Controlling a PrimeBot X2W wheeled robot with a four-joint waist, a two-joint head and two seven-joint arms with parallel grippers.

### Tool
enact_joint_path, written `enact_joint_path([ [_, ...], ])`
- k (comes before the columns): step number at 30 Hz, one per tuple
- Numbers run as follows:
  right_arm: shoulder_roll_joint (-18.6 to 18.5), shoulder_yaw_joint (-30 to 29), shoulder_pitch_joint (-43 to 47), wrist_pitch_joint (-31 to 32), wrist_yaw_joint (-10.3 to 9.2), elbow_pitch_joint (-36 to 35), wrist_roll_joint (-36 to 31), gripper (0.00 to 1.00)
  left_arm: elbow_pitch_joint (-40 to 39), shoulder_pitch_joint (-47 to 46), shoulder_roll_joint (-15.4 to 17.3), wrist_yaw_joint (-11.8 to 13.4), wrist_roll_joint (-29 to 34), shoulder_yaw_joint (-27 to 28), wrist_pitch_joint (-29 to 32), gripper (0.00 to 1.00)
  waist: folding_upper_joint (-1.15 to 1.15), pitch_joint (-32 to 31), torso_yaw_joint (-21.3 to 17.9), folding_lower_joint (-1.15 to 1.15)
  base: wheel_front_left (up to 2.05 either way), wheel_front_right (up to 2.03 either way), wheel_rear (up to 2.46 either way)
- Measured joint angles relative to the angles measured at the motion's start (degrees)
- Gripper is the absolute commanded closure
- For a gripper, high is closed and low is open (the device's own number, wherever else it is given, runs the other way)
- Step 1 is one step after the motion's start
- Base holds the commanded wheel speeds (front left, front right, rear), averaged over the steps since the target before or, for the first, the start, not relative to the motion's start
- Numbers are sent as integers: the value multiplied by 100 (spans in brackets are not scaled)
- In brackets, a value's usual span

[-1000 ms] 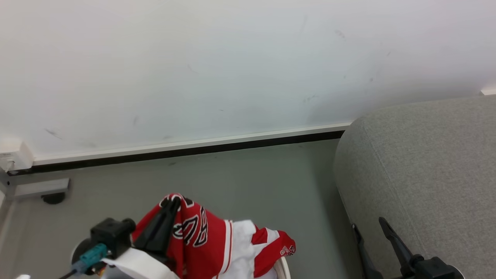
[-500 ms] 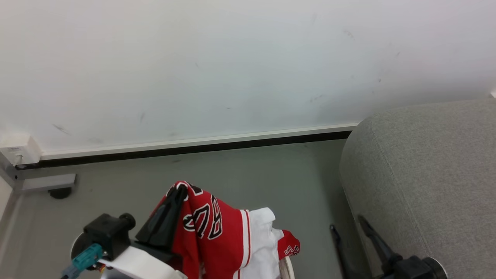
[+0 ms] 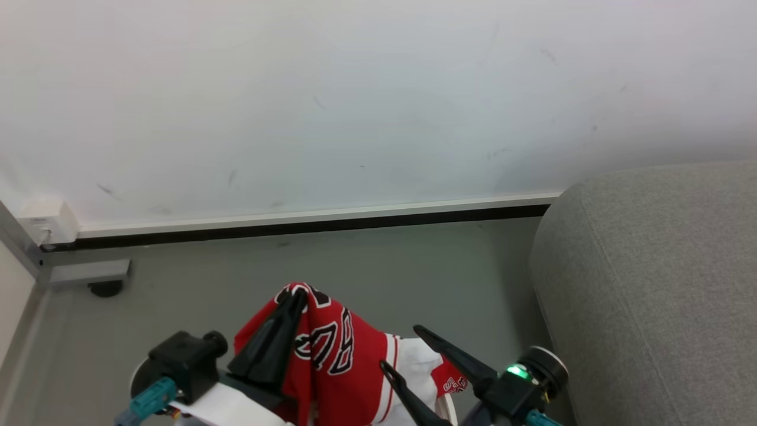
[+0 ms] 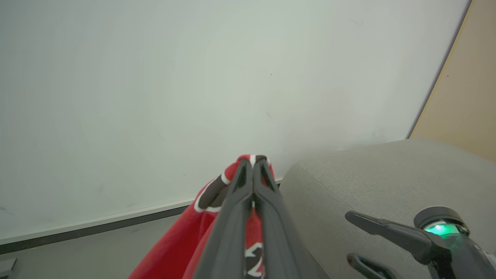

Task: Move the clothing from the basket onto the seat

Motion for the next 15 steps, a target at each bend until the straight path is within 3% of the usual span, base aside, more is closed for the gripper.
enact_joint_path([
  [7,-154,976,-936,0,1,312,490,0,-42,-53,-116,-104,1,-264,43,100,0,-33,116,0,0,0,0],
  [15,-85,1427,-1523,-1,0,676,836,0,-174,-144,-298,-234,3,-604,100,100,0,-75,223,0,0,0,0],
])
